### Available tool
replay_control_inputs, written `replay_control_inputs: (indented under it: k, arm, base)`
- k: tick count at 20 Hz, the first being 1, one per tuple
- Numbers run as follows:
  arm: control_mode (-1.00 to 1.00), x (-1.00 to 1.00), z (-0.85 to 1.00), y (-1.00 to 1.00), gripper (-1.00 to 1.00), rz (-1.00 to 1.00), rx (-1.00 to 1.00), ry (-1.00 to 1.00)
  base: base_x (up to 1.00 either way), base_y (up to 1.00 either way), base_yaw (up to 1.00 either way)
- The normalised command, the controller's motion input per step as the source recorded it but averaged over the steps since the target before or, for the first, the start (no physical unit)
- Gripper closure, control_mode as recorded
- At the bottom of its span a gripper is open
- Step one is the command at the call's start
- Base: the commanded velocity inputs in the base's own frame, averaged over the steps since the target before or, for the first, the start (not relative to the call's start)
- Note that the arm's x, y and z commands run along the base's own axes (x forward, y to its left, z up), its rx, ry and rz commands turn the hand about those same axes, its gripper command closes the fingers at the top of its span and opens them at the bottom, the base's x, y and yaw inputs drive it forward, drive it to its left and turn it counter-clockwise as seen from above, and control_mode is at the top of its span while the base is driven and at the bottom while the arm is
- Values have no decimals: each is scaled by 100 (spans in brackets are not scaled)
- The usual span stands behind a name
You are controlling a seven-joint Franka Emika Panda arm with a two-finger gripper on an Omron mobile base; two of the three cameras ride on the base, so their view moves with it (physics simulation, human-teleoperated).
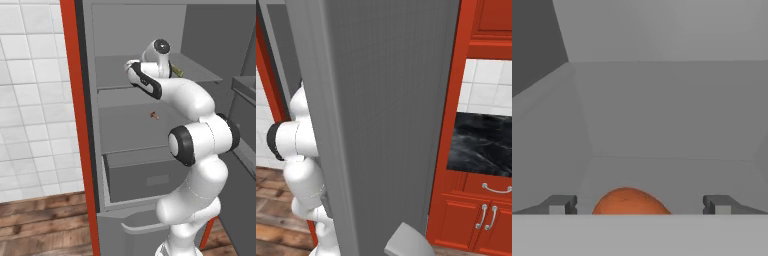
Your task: Pick the egg and butter from the fridge and place them by the bowl for mixing.
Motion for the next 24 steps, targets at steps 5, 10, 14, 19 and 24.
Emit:
replay_control_inputs:
  k: [5,10,14,19,24]
  arm:
    - [-100,17,-27,4,-100,0,0,5]
    - [-100,0,-44,3,100,0,0,0]
    - [-100,0,-6,0,100,0,2,0]
    - [-100,0,0,0,100,0,0,-1]
    - [-100,-40,19,0,100,-1,-2,-35]
  base:
    - [0,0,0]
    - [0,0,0]
    - [0,0,0]
    - [0,0,0]
    - [0,0,0]
